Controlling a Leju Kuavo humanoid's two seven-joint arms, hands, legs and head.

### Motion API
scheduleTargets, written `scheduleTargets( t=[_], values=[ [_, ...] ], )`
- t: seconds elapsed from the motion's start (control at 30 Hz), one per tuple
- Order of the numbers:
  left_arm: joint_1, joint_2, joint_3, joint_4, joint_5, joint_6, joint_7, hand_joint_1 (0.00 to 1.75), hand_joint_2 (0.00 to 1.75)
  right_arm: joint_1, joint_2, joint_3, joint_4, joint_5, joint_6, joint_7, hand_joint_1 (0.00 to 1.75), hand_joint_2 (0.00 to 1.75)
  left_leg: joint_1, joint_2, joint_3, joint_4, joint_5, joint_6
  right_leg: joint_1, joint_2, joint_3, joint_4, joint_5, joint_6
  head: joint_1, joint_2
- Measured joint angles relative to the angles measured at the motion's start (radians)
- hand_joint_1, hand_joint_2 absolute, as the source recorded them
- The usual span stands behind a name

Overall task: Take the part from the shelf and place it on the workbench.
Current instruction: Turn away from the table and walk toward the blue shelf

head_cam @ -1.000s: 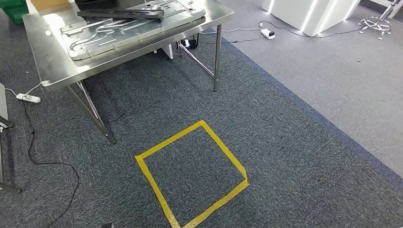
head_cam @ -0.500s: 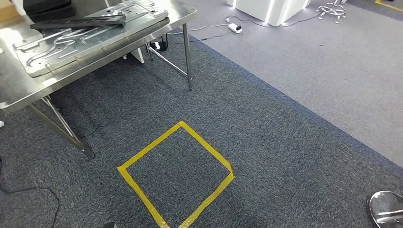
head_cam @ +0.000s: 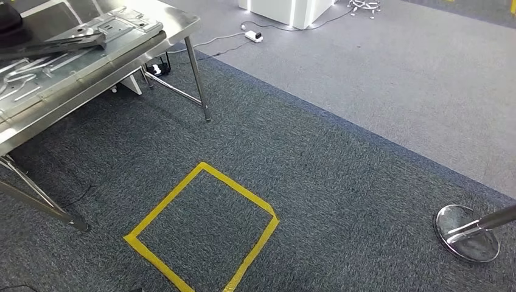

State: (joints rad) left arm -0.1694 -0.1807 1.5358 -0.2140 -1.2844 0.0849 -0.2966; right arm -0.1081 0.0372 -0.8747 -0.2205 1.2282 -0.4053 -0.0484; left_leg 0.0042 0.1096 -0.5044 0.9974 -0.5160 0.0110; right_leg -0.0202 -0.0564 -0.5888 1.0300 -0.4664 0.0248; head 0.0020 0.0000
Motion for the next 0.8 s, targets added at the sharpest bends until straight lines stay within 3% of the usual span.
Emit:
scheduleTargets(
  t=[0.03, 0.1, 0.17, 0.23, 0.27, 0.3, 0.33, 0.4, 0.47, 0.53, 0.57, 0.63, 0.7, 0.77, 0.8],
  values=[
    [-0.002, 0.0, 0.0, 0.0, 0.0, 0.001, 0.001, 0.0, 0.0, 0.001, 0.001, -0.003, 0.0, -0.001, 0.005, 0.0, 0.0, 0.0, 0.002, 0.007, 0.003, -0.001, -0.002, -0.006, 0.0, 0.011, 0.0, -0.002, 0.002, -0.007, 0.0, 0.0],
    [-0.005, -0.001, 0.0, 0.0, 0.0, 0.004, 0.003, 0.0, 0.0, 0.004, 0.005, -0.005, 0.0, 0.001, 0.017, 0.005, 0.0, 0.0, 0.007, -0.021, -0.002, 0.023, -0.025, -0.015, -0.003, 0.03, 0.003, -0.011, 0.008, -0.021, -0.001, 0.0],
    [-0.004, -0.001, 0.0, 0.0, 0.0, 0.008, 0.004, 0.0, 0.0, 0.003, 0.009, -0.006, 0.0, 0.004, 0.025, 0.012, 0.0, 0.0, 0.011, -0.076, -0.048, 0.127, -0.087, -0.019, -0.003, 0.05, 0.002, -0.017, 0.011, -0.032, -0.001, 0.0],
    [0.0, -0.001, 0.0, 0.0, 0.0, 0.01, 0.005, 0.0, 0.0, 0.002, 0.009, -0.007, 0.0, 0.004, 0.031, 0.017, 0.0, 0.0, 0.012, -0.1, -0.111, 0.257, -0.143, -0.02, 0.001, 0.075, -0.001, -0.015, 0.012, -0.038, -0.001, 0.0],
    [0.003, -0.001, 0.0, 0.0, 0.0, 0.01, 0.006, 0.0, 0.0, 0.003, 0.01, -0.008, 0.0, 0.004, 0.035, 0.02, 0.0, 0.0, 0.012, -0.102, -0.127, 0.286, -0.144, -0.02, 0.003, 0.089, -0.002, -0.014, 0.012, -0.038, -0.001, 0.0],
    [0.004, -0.001, 0.0, 0.0, 0.0, 0.01, 0.006, 0.0, 0.0, 0.003, 0.01, -0.01, 0.0, 0.003, 0.038, 0.023, 0.0, 0.0, 0.012, -0.104, -0.126, 0.276, -0.123, -0.019, 0.004, 0.105, -0.002, -0.011, 0.011, -0.038, -0.001, 0.0],
    [0.005, -0.001, 0.0, 0.0, 0.001, 0.011, 0.006, 0.0, 0.0, 0.003, 0.01, -0.011, 0.0, 0.003, 0.041, 0.025, 0.0, 0.0, 0.013, -0.11, -0.107, 0.228, -0.085, -0.017, 0.004, 0.12, -0.002, -0.008, 0.01, -0.037, -0.001, 0.0],
    [0.005, -0.001, 0.0, 0.0, 0.002, 0.014, 0.006, 0.0, 0.0, 0.004, 0.011, -0.013, 0.0, 0.002, 0.051, 0.027, 0.0, 0.0, 0.015, -0.146, -0.052, 0.094, -0.018, -0.012, 0.004, 0.147, -0.004, 0.0, 0.007, -0.031, -0.001, 0.0],
    [0.005, 0.0, 0.0, 0.0, 0.003, 0.018, 0.006, 0.0, 0.0, 0.003, 0.013, -0.013, 0.0, 0.002, 0.059, 0.026, 0.0, 0.0, 0.015, -0.175, -0.026, 0.028, -0.002, -0.006, 0.004, 0.168, -0.011, 0.003, 0.009, -0.02, -0.001, 0.0],
    [0.003, 0.0, 0.0, 0.0, 0.003, 0.023, 0.007, 0.0, 0.0, 0.006, 0.013, -0.015, 0.0, 0.002, 0.063, 0.025, 0.0, 0.0, 0.012, -0.163, -0.022, 0.021, -0.001, 0.005, 0.002, 0.188, -0.016, 0.0, 0.015, -0.005, -0.001, 0.0],
    [0.002, 0.0, 0.0, 0.0, 0.003, 0.026, 0.007, 0.0, 0.0, 0.009, 0.013, -0.016, 0.0, 0.002, 0.064, 0.025, 0.0, 0.0, 0.012, -0.152, -0.019, 0.016, 0.003, 0.013, 0.001, 0.182, -0.018, 0.003, 0.013, 0.0, -0.001, 0.0],
    [0.002, -0.001, 0.0, 0.0, 0.004, 0.034, 0.007, 0.0, 0.0, 0.011, 0.013, -0.019, 0.0, 0.002, 0.068, 0.025, 0.0, 0.0, 0.014, -0.128, -0.013, 0.003, 0.012, 0.029, 0.004, 0.134, -0.041, 0.051, -0.017, 0.006, 0.001, 0.0],
    [0.004, -0.001, 0.0, 0.0, 0.007, 0.039, 0.007, 0.0, 0.0, 0.009, 0.014, -0.021, 0.0, 0.002, 0.072, 0.025, 0.0, 0.0, 0.01, -0.102, -0.011, -0.001, 0.013, 0.037, 0.006, 0.079, -0.099, 0.172, -0.08, 0.007, 0.002, 0.0],
    [0.006, 0.0, 0.0, 0.0, 0.011, 0.043, 0.007, 0.0, 0.0, 0.008, 0.015, -0.024, 0.0, 0.002, 0.073, 0.023, 0.0, 0.0, 0.006, -0.073, -0.011, 0.0, 0.01, 0.038, 0.004, 0.065, -0.146, 0.269, -0.111, 0.01, 0.002, 0.0],
    [0.006, 0.0, 0.0, 0.0, 0.013, 0.045, 0.007, 0.0, 0.0, 0.009, 0.015, -0.025, 0.0, 0.001, 0.072, 0.022, 0.0, 0.0, 0.005, -0.06, -0.01, 0.0, 0.008, 0.038, 0.004, 0.061, -0.143, 0.267, -0.1, 0.01, 0.002, 0.0]
  ],
)
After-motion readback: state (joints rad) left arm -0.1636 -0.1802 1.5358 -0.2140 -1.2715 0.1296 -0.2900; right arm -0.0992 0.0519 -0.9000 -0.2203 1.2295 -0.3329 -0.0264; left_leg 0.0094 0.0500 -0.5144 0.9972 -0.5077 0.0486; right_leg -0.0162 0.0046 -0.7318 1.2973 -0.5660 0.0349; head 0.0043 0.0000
